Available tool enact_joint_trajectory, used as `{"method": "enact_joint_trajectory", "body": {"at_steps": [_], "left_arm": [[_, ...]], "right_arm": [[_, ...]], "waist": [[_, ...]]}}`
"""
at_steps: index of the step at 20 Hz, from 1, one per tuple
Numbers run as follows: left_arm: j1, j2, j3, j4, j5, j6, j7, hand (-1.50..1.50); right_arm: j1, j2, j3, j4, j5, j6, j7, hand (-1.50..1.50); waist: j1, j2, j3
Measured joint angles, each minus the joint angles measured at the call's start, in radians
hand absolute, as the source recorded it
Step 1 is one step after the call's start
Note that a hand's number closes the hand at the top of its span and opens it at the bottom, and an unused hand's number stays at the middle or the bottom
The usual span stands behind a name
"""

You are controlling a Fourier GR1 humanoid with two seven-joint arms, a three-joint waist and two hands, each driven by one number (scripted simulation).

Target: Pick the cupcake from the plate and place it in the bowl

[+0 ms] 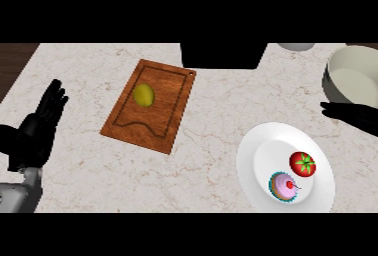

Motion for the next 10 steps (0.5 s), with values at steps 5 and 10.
{"method": "enact_joint_trajectory", "body": {"at_steps": [5,10], "left_arm": [[-0.026,-0.02,0.01,0.038,-0.017,-0.006,-0.006,0.0],[-0.026,-0.031,0.015,0.018,-0.033,-0.005,0.016,0.0]], "right_arm": [[-0.11,0.048,0.133,0.024,0.063,0.098,0.099,-1.5],[-0.175,0.11,0.251,0.057,0.152,0.179,0.159,-1.5]], "waist": [[-0.004,0.001,0.0],[-0.006,-0.001,0.001]]}}
